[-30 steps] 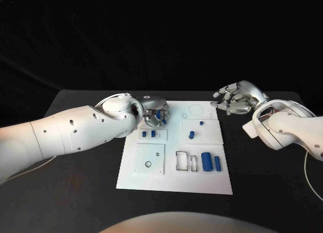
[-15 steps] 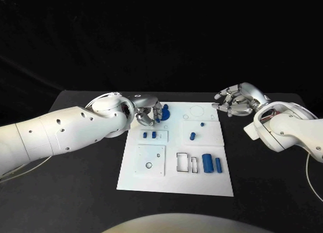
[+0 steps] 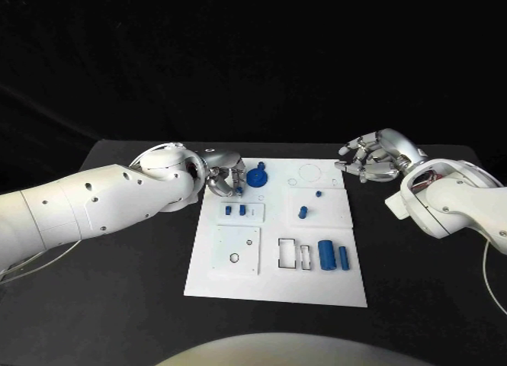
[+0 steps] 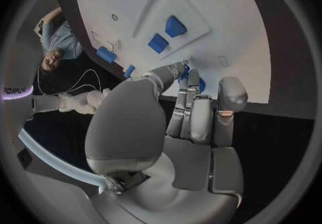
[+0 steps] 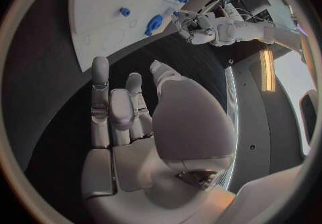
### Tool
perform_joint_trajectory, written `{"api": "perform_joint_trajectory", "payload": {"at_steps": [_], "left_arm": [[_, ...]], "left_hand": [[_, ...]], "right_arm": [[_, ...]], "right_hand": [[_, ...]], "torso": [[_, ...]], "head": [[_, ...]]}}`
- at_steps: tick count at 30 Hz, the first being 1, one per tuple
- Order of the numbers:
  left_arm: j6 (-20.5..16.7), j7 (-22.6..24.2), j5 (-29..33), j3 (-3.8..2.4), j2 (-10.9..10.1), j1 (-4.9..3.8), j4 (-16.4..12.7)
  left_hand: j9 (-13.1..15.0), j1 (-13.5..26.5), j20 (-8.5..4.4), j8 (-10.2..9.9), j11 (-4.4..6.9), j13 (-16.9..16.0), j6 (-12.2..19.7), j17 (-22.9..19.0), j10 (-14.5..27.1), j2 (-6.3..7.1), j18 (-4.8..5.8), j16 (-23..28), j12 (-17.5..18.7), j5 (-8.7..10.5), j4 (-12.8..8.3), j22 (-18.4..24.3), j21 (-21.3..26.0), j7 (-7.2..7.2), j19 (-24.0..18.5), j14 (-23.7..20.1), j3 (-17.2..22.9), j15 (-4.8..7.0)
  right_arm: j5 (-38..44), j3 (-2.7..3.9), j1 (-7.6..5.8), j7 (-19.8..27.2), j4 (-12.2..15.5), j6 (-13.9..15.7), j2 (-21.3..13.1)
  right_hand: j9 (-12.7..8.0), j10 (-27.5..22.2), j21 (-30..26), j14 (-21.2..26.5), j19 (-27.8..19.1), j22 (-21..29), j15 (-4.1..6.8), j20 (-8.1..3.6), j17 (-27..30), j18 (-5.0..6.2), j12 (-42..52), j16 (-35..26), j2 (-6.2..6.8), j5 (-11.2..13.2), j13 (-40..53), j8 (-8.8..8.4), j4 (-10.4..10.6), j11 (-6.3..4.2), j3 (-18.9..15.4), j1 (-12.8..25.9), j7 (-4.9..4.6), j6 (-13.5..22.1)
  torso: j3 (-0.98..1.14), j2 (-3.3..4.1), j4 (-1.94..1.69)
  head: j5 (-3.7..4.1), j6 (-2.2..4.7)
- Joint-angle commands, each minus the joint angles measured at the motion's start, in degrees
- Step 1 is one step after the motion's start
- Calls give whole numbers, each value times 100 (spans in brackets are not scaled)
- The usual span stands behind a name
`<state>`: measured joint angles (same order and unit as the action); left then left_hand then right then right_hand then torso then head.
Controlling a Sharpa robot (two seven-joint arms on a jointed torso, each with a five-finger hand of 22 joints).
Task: Assemble the parts on the task board
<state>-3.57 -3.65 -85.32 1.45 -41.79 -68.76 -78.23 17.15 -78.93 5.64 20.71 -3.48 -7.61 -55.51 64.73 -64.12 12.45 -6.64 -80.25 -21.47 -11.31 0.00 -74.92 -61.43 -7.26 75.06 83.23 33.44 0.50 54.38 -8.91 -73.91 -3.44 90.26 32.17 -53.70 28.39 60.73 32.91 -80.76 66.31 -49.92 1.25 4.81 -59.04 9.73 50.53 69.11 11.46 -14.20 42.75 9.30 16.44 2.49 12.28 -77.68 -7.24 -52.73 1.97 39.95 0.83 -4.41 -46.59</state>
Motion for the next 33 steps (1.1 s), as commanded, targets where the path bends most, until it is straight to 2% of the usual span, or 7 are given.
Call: {"api": "perform_joint_trajectory", "payload": {"at_steps": [1, 4, 13, 19, 29, 33], "left_arm": [[223, -26, 45, -1, 4, -1, 1], [245, -27, 45, -1, 4, 0, 4], [294, -50, 46, 3, 20, 1, 31], [305, -53, 11, 8, 52, 12, 66], [337, -35, -11, 15, 121, 33, 127], [361, -28, -10, 19, 135, 36, 129]], "left_hand": [[3, 70, 3, -26, -11, 6, -29, -5, -31, 8, 39, -7, 22, -6, -31, -357, 34, -18, 5, 30, -14, -8], [3, 70, 3, -26, -11, 6, -29, -5, -31, 8, 39, -7, 22, -6, -31, -357, 34, -18, 5, 30, -14, -8], [4, 74, 5, -32, -12, 8, -32, -9, -42, 10, 38, -5, 32, -4, -38, -355, 43, -20, 0, 28, -14, -10], [4, 75, 6, -36, -12, 9, -34, -3, -50, 7, 40, -6, 39, 3, -43, -360, 33, -21, 5, 29, -13, -11], [4, 74, 6, -41, -12, 10, -33, -2, -54, 6, 40, -7, 45, 9, -48, -360, 34, -23, 4, 29, -11, -11], [5, 77, 7, -44, -13, 11, -36, -9, -62, 1, 40, -4, 50, 15, -50, -360, 37, -24, 3, 27, -11, -11]], "right_arm": [[97, 0, 4, -13, 7, -85, 1], [99, 0, 4, -22, 8, -89, 0], [106, 0, 4, -33, 11, -95, 1], [109, 0, 4, -40, 12, -102, 3], [113, 0, 4, -51, 12, -112, 8], [114, 0, 4, -52, 12, -114, 10]], "right_hand": [[5, 34, -34, -8, 48, 5, 14, 11, 4, 79, 23, -21, 19, -20, -5, 28, -9, 12, 40, -16, -2, -50], [5, 34, -34, -8, 48, 5, 14, 11, 4, 79, 23, -21, 19, -20, -5, 28, -9, 12, 40, -16, -2, -50], [7, 28, -39, -6, 53, 9, 15, 9, 19, 79, 12, -35, 24, -21, -21, 28, -8, 11, 43, -13, -2, -50], [7, 28, -39, -6, 53, 9, 15, 9, 19, 79, 12, -35, 24, -21, -21, 28, -8, 11, 43, -13, -2, -50], [7, 28, -39, -6, 53, 9, 15, 9, 19, 79, 12, -35, 24, -21, -21, 28, -8, 11, 43, -13, -2, -50], [7, 28, -39, -6, 53, 9, 15, 9, 19, 79, 12, -35, 24, -21, -21, 28, -8, 11, 43, -13, -2, -50]], "torso": [[0, 1, 2], [3, -2, 0], [3, -2, -3], [-1, 0, 1], [0, 4, 5], [1, 2, -5]], "head": [[-1, -8], [41, -5], [4, -38], [-16, -32], [-12, -55], [1, -73]]}}
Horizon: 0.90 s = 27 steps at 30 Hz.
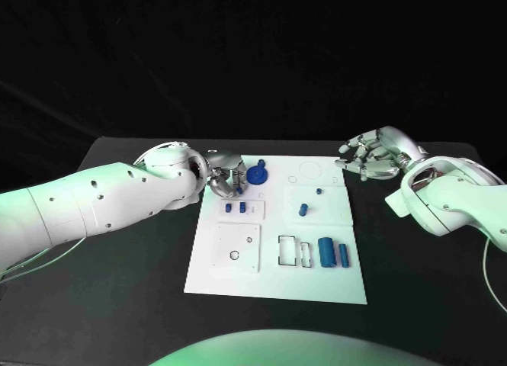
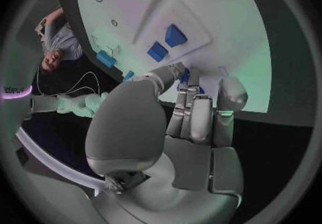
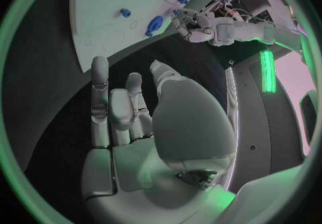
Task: Assemble the parts on the task board
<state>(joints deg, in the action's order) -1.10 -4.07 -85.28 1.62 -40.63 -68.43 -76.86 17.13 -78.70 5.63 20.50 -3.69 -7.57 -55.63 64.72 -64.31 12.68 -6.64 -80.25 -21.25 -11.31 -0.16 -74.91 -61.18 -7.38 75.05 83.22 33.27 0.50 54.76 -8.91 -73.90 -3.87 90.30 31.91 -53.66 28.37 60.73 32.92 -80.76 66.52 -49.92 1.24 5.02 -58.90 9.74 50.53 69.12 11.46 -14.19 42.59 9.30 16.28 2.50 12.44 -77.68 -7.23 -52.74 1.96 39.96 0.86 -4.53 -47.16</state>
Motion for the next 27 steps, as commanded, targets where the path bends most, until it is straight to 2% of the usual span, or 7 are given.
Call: {"api": "perform_joint_trajectory", "payload": {"at_steps": [1, 15, 18, 22, 27], "left_arm": [[120, 15, -15, 2, 21, 3, -9], [128, -12, -23, 5, 20, 6, -13], [128, -27, -25, 5, 20, 6, -12], [127, -40, -26, 5, 24, 6, -8], [145, -59, -26, 5, 29, 6, -2]], "left_hand": [[7, 55, 8, -24, 9, 7, -29, -2, -48, -28, 40, -7, 32, 19, -35, -362, 12, -11, 4, 29, 7, -12], [55, 72, -17, -6, 67, -18, -203, 48, -238, -82, 55, -39, 61, 40, -104, -413, -78, 39, 65, 68, -23, 32], [37, 106, -18, -89, 41, -1, -123, 13, -189, -73, 54, -27, 143, 35, -118, -409, -48, 13, 56, 62, -29, 20], [-46, 179, 17, -340, -23, 36, 183, -34, -146, -24, 57, -14, 300, 32, -147, -412, -18, -74, 47, 43, -23, -32], [-69, 232, 33, -402, -42, 58, 239, -61, -112, 6, 54, -7, 377, 28, -147, -412, 1, -89, 40, 30, -30, -47]], "right_arm": [[76, 0, 3, -9, 7, -88, 6], [79, 0, 4, -15, -2, -94, 11], [79, 0, 4, -16, -4, -95, 11], [79, 0, 4, -16, -5, -95, 11], [79, 0, 5, -3, -7, -81, 14]], "right_hand": [[8, 29, -40, -6, 32, 10, 15, -12, 5, 78, 12, -37, 24, -22, -5, 28, 8, 11, 27, -13, -3, -49], [11, 33, -51, -9, 41, 19, 16, -15, 9, 77, 11, -49, 30, -22, -12, 30, 11, 10, 35, -6, -2, -51], [11, 33, -51, -9, 41, 19, 16, -15, 9, 77, 11, -49, 30, -22, -12, 30, 11, 10, 35, -6, -2, -51], [12, 28, -53, -7, 42, 21, 17, -15, 19, 77, 4, -57, 31, -21, -22, 30, 13, 10, 35, -3, -2, -52], [12, 16, -55, -6, 44, 23, 17, -15, 24, 77, -13, -63, 33, -20, -43, 30, 14, 10, 35, 0, -2, -51]], "torso": [[1, 0, -8], [3, -8, -5], [4, -5, -6], [3, -6, -6], [4, -7, -7]], "head": [[12, -16], [7, -26], [10, -21], [9, -23], [12, -27]]}}
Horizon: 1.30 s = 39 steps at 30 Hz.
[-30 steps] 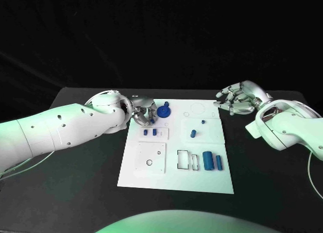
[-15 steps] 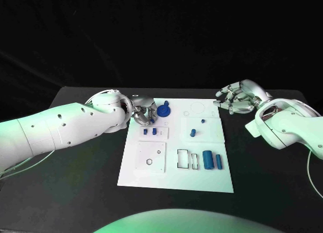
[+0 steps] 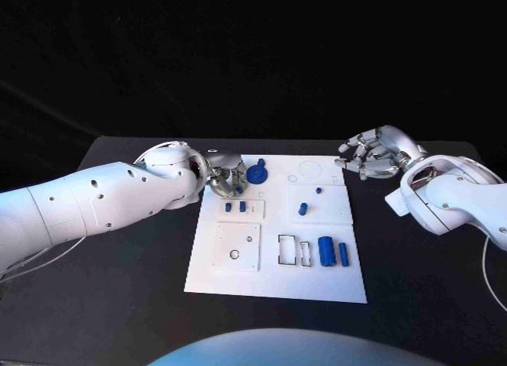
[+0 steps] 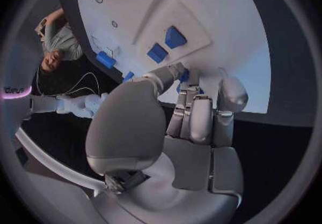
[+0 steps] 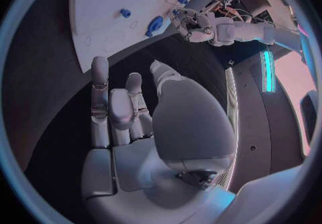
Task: Assemble the parts on the task board
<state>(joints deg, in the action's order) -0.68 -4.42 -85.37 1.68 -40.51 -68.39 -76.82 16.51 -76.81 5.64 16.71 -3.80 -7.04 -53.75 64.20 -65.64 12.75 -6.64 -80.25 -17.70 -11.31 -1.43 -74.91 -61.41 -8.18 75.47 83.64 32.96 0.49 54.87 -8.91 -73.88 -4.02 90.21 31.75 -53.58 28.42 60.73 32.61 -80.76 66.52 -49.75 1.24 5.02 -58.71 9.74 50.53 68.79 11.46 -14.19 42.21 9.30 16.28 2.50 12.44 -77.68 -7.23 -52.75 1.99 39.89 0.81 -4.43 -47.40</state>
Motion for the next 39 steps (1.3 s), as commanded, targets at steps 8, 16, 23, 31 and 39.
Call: {"api": "perform_joint_trajectory", "payload": {"at_steps": [8, 16, 23, 31, 39], "left_arm": [[98, -46, -16, 1, 21, 2, -1], [76, -69, -16, 1, 18, 2, 1], [77, -138, -18, 1, 6, 2, 3], [4, -204, -30, 1, -17, 2, 18], [-70, -215, -49, 0, -55, 3, 12]], "left_hand": [[-22, 106, 43, -66, -36, 15, 84, -38, 19, 30, 51, 0, 69, 5, -6, -412, 39, -14, -7, -27, -19, -53], [-29, 157, 46, -89, -35, 16, 95, -67, 16, 65, 45, 7, 98, -23, 2, -407, 64, -6, -18, -45, -46, -50], [-80, 247, 69, -225, -72, 25, 284, -164, 138, 142, 33, 35, 207, -70, 4, -385, 158, 19, -64, -106, -103, -81], [-152, 317, 167, -385, -214, 66, 561, -317, 529, 192, 11, 59, 414, -185, 3, -340, 348, 80, -163, -212, -251, -200], [-155, 316, 185, -390, -232, 70, 571, -362, 590, 186, 5, 69, 431, -193, -1, -332, 380, 64, -179, -237, -284, -218]], "right_arm": [[69, 0, 6, 15, -6, -64, 9], [69, 0, 11, 12, -11, -67, 9], [70, 0, 13, 12, -14, -63, 6], [75, 0, 15, 10, -20, -66, 3], [87, 0, 19, 6, -24, -88, -2]], "right_hand": [[8, 18, -26, -8, 45, 6, 17, -15, -1, 77, -11, -26, 34, -20, -2, 30, 14, 10, 36, 1, -2, -51], [8, 18, -26, -8, 45, 6, 17, -15, -1, 77, -11, -26, 34, -20, -2, 30, 14, 10, 36, 1, -2, -51], [10, -27, -48, 5, 51, 22, 15, -16, 44, 75, -66, -75, 48, -15, -65, 24, 14, 12, 43, 11, -4, -40], [11, -37, -56, 11, 52, 28, 14, -16, 60, 74, -76, -92, 53, -13, -74, 22, 14, 14, 47, 12, -5, -35], [12, -42, -62, 11, 52, 32, 13, -15, 56, 74, -82, -94, 55, -12, -80, 22, 13, 14, 50, 12, -6, -34]], "torso": [[2, -1, 0], [0, 1, 5], [-1, -2, -2], [-1, -1, -2], [-3, 2, 2]], "head": [[3, -9], [-1, -11], [3, -11], [-6, 0], [-11, 5]]}}
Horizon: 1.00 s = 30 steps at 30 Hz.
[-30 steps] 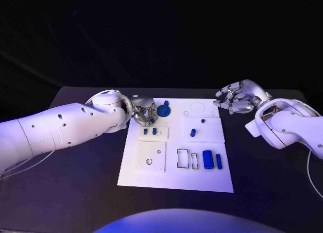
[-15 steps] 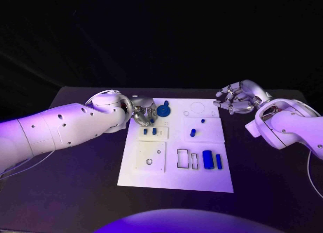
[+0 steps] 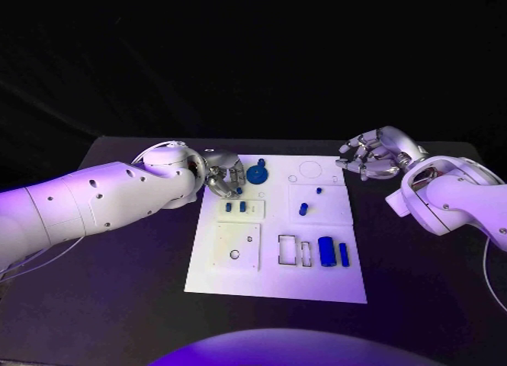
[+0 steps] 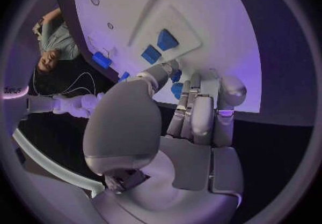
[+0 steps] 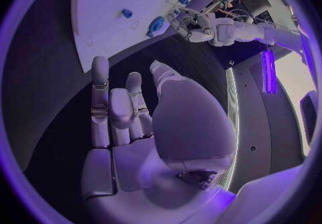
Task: Assemble the parts on the task board
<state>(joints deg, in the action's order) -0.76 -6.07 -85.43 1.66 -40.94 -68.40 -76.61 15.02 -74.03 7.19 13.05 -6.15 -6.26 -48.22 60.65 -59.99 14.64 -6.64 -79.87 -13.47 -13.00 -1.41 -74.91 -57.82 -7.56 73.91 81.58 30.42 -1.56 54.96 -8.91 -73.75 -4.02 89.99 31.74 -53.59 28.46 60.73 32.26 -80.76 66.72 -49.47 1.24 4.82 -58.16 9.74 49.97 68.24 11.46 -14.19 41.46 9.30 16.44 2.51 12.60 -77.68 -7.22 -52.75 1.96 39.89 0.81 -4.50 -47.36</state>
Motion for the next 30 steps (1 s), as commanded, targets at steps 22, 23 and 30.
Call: {"api": "perform_joint_trajectory", "payload": {"at_steps": [22, 23, 30], "left_arm": [[-309, 1367, 4453, -155, -851, -39, -430], [-365, 1563, 4927, -155, -885, -40, -437], [-651, 2455, 7087, -154, -1064, -43, -571]], "left_hand": [[70, 58, 76, 239, -8, -99, -416, -1176, 64, -152, -195, 452, -213, -348, 109, 12, 1101, -190, -587, -618, -436, -35], [67, 41, 83, 237, -21, -94, -396, -1573, 114, -191, -262, 643, -214, -357, 115, 160, 1510, -201, -817, -841, -419, -48], [62, 23, 172, 260, -99, -83, -299, -3026, 400, -257, -373, 1614, -332, -355, 126, 728, 2710, -262, -1626, -1995, -486, -132]], "right_arm": [[1515, 0, 22, -22, -131, -1179, 83], [1734, 0, 26, -53, -125, -1255, 101], [3062, 1, 58, -374, -109, -1677, 281]], "right_hand": [[-110, 105, 1160, -513, 667, -960, -99, 63, -1172, -98, -3254, 863, 472, 271, -2356, -5, -420, 196, 1444, -326, -116, -326], [-131, 110, 1331, -546, 724, -1088, -112, 72, -1275, -124, -3379, 951, 486, 274, -2439, -15, -474, 212, 1511, -314, -127, -334], [-266, 99, 1956, -606, 880, -1587, -190, 144, -1574, -210, -3971, 1231, 515, 399, -2828, -84, -806, 299, 1595, -102, -185, -344]], "torso": [[-1, -8, 0], [1, -9, 0], [-2, -6, 4]], "head": [[137, 108], [181, 120], [303, 178]]}}
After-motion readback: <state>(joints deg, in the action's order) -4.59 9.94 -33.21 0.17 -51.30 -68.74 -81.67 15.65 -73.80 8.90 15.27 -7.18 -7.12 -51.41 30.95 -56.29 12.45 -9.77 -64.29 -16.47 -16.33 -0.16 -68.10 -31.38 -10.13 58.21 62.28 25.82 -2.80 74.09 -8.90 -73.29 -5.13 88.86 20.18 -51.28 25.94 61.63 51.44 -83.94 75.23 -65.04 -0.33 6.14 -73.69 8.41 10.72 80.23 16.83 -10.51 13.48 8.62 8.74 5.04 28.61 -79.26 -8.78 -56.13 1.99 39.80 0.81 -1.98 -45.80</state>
